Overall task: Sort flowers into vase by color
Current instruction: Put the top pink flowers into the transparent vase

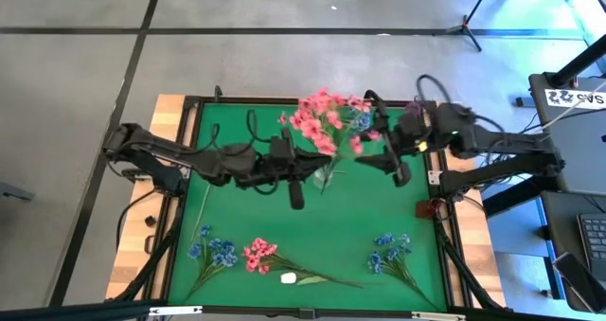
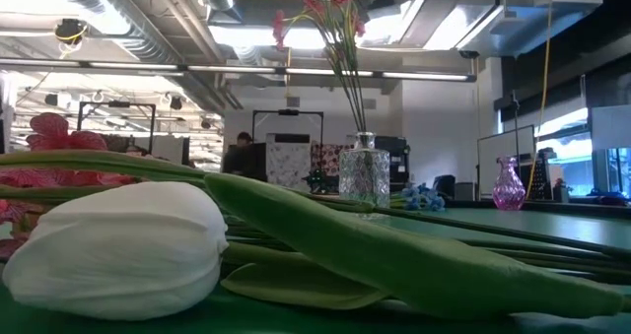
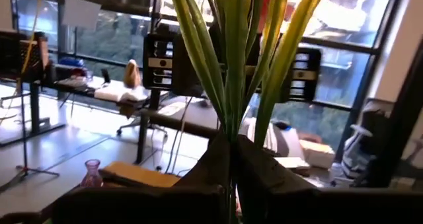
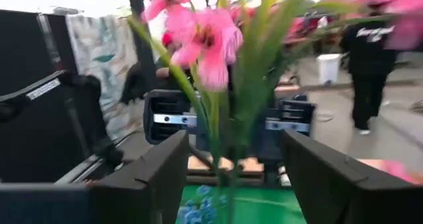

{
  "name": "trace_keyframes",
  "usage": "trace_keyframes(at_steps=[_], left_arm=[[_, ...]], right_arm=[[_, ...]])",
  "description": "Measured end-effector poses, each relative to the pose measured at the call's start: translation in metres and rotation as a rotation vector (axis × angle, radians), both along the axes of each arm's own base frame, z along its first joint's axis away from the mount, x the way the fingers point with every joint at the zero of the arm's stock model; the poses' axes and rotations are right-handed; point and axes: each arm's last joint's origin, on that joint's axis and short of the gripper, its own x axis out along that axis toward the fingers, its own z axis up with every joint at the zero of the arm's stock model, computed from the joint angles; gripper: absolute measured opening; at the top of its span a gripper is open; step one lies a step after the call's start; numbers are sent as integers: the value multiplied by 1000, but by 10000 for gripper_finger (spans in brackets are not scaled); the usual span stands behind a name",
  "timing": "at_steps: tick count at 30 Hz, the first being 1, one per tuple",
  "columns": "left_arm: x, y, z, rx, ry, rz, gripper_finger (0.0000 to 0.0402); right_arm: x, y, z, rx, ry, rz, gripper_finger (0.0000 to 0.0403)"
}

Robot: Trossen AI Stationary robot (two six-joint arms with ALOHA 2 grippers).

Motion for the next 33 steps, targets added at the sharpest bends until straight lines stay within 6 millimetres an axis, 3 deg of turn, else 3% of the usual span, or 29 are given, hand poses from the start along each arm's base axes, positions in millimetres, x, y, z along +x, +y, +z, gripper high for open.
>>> trace_keyframes(at_steps=[5, 16, 20, 24, 27, 33], left_arm=[[10, 1, -11, 4, 24, 19, 8], [12, 12, -13, 4, 31, 49, 10], [12, 12, -13, 5, 36, 49, 11], [12, 11, -13, 2, 35, 49, 13], [11, 8, -13, 0, 34, 45, 29], [-6, -2, -2, -111, 47, 11, 90]], right_arm=[[11, 0, -7, 0, 29, 6, 230], [32, -2, -19, 3, 65, -42, 172], [33, -3, -19, 7, 63, -87, 130], [33, -4, -18, 7, 58, -112, 58], [33, -3, -18, 0, 53, -105, 15], [24, -4, -12, -16, 20, -115, 14]])
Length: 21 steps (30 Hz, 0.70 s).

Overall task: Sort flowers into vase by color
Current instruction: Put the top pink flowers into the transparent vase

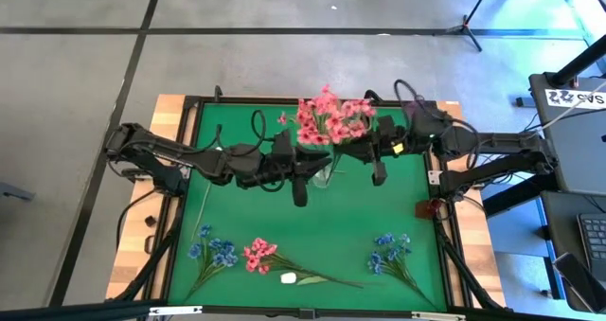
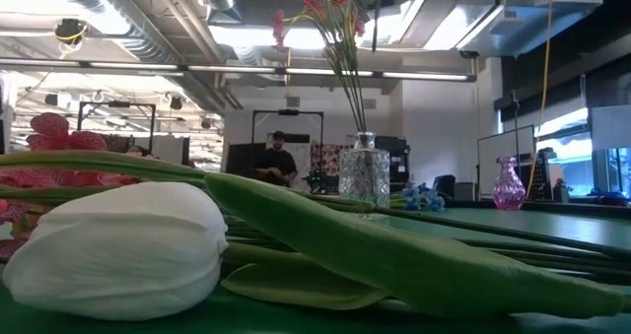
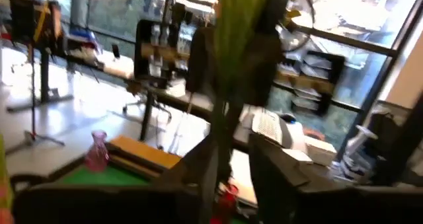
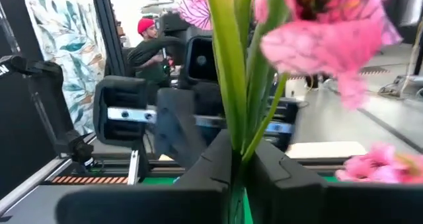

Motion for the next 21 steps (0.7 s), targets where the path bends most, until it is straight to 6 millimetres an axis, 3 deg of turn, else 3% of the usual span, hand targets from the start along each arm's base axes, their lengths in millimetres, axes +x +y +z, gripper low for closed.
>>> trace_keyframes(at_steps=[8, 15, 21], left_arm=[[-42, -29, 28, -29, -23, -126, 136], [-52, -40, 42, -100, -132, -175, 141], [-55, -46, 29, -59, 20, -279, 141]], right_arm=[[-32, -3, 19, -116, -85, -114, 9], [-37, -7, 19, -128, -61, -267, 11], [-33, -7, 7, -103, -54, -275, 7]])
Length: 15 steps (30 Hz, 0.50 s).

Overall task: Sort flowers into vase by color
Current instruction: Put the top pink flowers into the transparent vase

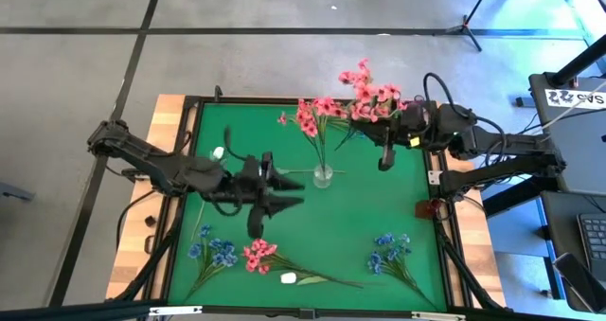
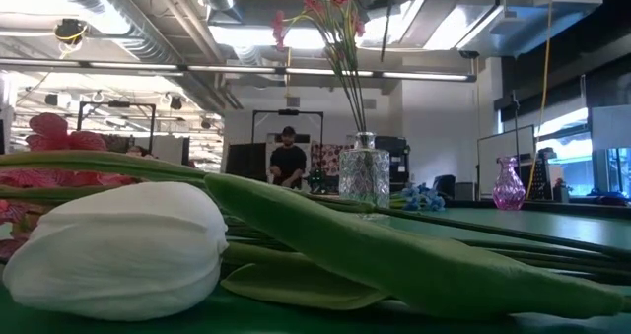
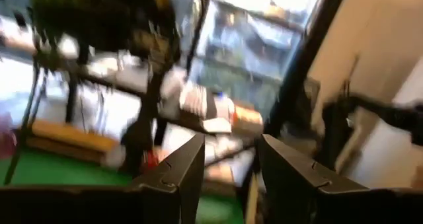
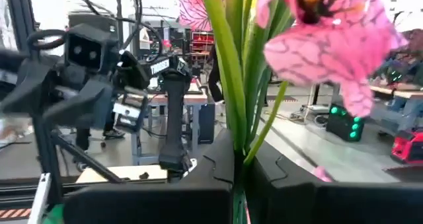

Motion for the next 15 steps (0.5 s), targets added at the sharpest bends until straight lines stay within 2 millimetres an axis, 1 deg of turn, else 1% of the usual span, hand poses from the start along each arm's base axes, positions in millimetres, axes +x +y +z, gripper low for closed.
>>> trace_keyframes(at_steps=[3, 6, 10, 15], left_arm=[[-2, 1, 0, -16, 18, -11, 141], [-6, 2, -1, 16, 54, -58, 141], [-13, 6, 0, 32, 94, -86, 141], [-18, 10, 1, 49, 117, -84, 141]], right_arm=[[-3, 0, -6, 37, -3, 5, 9], [-1, 1, -17, 60, -30, 20, 7], [3, 0, -40, 95, -86, 27, 7], [6, -1, -69, 115, -76, -9, 7]])
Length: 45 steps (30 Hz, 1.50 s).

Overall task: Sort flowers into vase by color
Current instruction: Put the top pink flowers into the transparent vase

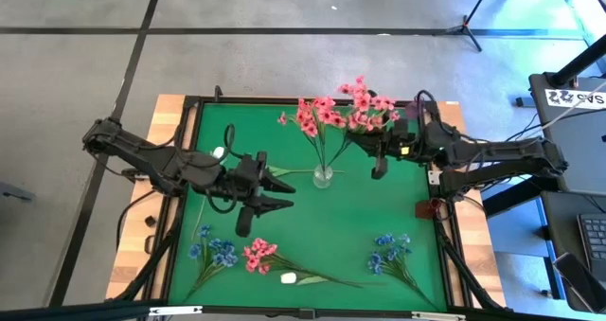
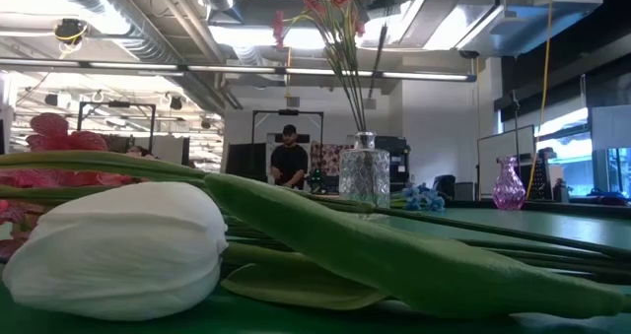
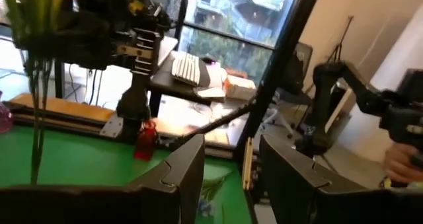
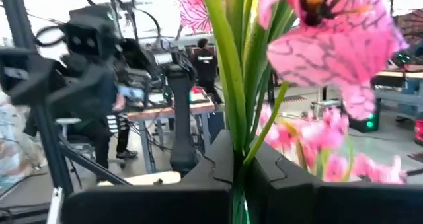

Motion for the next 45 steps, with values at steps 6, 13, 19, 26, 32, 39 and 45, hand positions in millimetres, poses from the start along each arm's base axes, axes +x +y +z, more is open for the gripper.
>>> trace_keyframes(at_steps=[6, 13, 19, 26, 32, 39, 45], left_arm=[[2, 10, -4, 7, 41, 37, 141], [5, 19, -4, 7, 41, 70, 141], [7, 27, -5, 9, 58, 78, 141], [7, 26, -6, 10, 64, 77, 141], [6, 26, -9, 12, 91, 75, 141], [5, 25, -8, 10, 91, 71, 141], [-5, 20, -1, 16, 69, 6, 141]], right_arm=[[-1, -3, -13, 12, -11, -109, 9], [1, -4, -26, 59, 20, -124, 8], [8, -4, -30, 76, 18, -136, 7], [22, -4, -42, 118, 44, -128, 10], [27, -4, -47, 94, 75, -133, 12], [30, -4, -56, 89, 152, -140, 31], [37, -7, -67, 122, 198, -222, 47]])
